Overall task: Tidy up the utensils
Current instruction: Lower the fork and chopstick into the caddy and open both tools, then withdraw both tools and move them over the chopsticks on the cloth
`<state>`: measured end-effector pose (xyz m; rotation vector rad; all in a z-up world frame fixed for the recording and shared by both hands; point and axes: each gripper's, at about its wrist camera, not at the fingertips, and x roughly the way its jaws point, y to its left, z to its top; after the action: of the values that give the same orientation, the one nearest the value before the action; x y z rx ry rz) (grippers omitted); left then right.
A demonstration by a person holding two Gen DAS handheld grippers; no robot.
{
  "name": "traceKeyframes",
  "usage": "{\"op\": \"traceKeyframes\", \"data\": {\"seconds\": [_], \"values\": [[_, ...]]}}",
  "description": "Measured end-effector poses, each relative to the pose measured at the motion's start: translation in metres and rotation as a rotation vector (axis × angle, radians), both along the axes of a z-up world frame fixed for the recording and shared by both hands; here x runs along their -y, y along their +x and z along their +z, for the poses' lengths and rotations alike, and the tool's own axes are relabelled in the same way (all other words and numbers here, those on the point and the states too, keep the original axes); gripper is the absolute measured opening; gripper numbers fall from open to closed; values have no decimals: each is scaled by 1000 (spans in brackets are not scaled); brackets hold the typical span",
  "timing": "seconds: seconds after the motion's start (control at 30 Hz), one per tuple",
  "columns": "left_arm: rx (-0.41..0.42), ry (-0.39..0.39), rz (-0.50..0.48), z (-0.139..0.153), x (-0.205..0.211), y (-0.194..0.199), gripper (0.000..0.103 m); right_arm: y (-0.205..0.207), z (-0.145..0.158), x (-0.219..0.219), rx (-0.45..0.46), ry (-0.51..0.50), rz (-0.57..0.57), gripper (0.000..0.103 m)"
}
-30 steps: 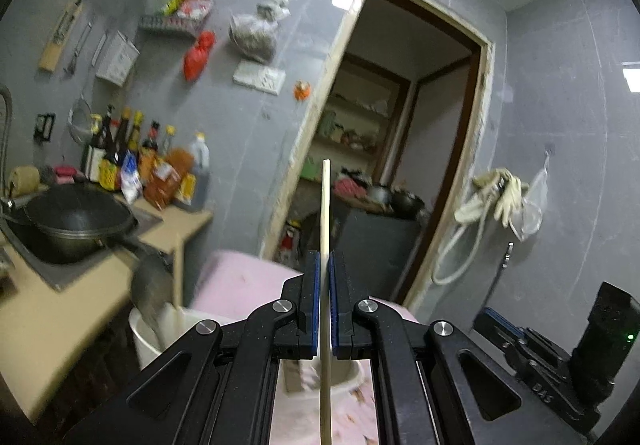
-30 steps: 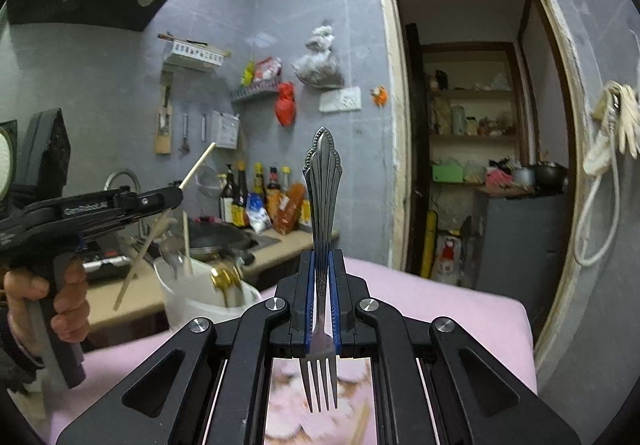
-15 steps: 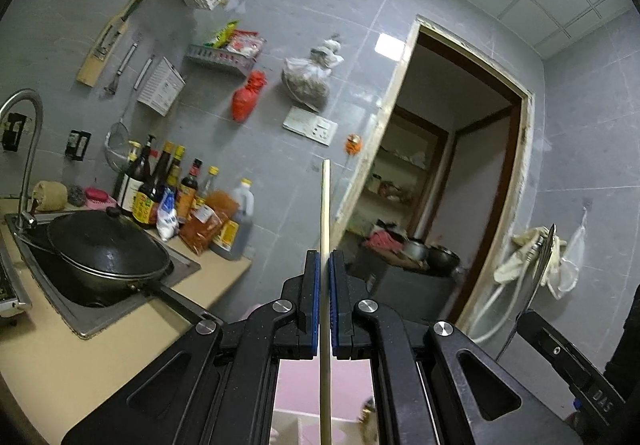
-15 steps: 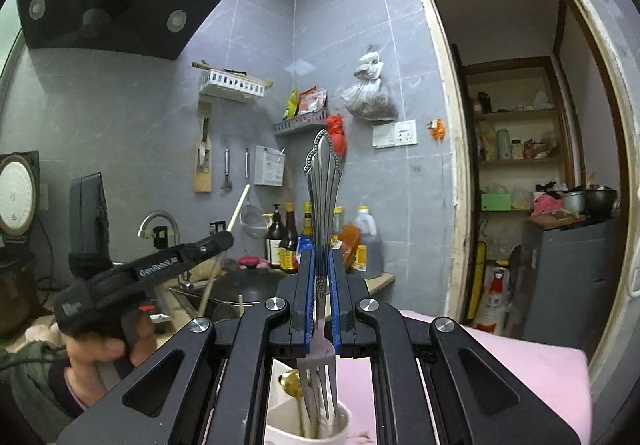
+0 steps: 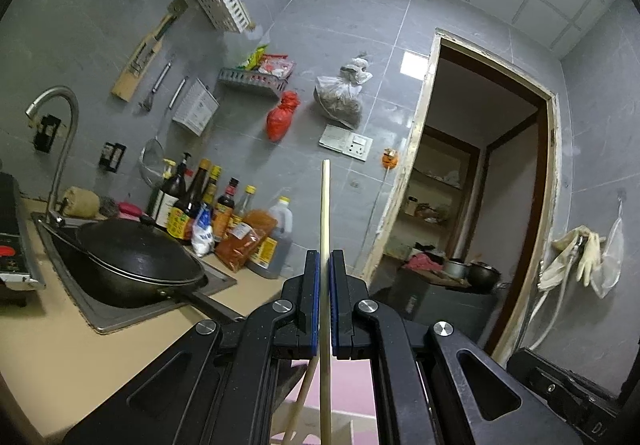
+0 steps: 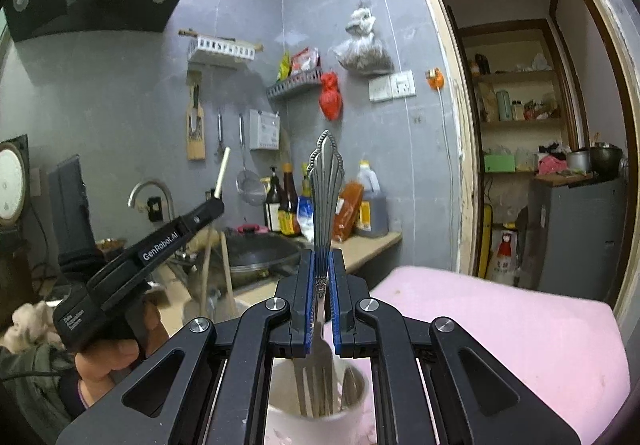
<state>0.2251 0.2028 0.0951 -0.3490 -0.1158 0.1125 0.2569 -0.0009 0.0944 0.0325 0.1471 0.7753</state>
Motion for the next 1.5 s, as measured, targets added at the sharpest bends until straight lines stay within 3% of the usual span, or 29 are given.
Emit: {"op": "traceKeyframes", "data": {"seconds": [0.37,0.43,0.5,0.57,0.63,0.77,0.9,0.97,1.03,1.1,1.2,1.27,1.5], "values": [[-3,143,-18,-12,27,-18,4,0,-17,3,-48,-30,7,6],[-16,152,-43,-11,30,-22,6,0,-16,3,-52,-28,9,7],[-31,150,-63,-10,30,-24,15,-1,-15,4,-54,-24,13,9],[-53,129,-84,-8,26,-24,25,-3,-13,5,-52,-18,12,15],[-76,93,-112,-6,22,-24,27,-6,-9,8,-45,-9,8,25],[-99,66,-124,3,19,-30,32,-12,1,15,-23,-8,-17,27],[-118,56,-137,14,24,-38,46,-19,7,28,-10,3,-58,55],[-130,70,-145,20,30,-42,50,-22,11,36,-2,7,-85,60],[-143,85,-155,27,38,-47,58,-26,15,45,8,4,-112,74],[-153,90,-172,30,46,-51,75,-31,18,55,22,8,-140,81],[-160,111,-190,32,61,-59,86,-38,21,70,41,5,-184,88],[-172,140,-186,32,73,-63,90,-44,22,82,49,0,-229,102],[-238,175,-180,18,112,-70,95,-69,18,126,58,-15,-404,103]]}}
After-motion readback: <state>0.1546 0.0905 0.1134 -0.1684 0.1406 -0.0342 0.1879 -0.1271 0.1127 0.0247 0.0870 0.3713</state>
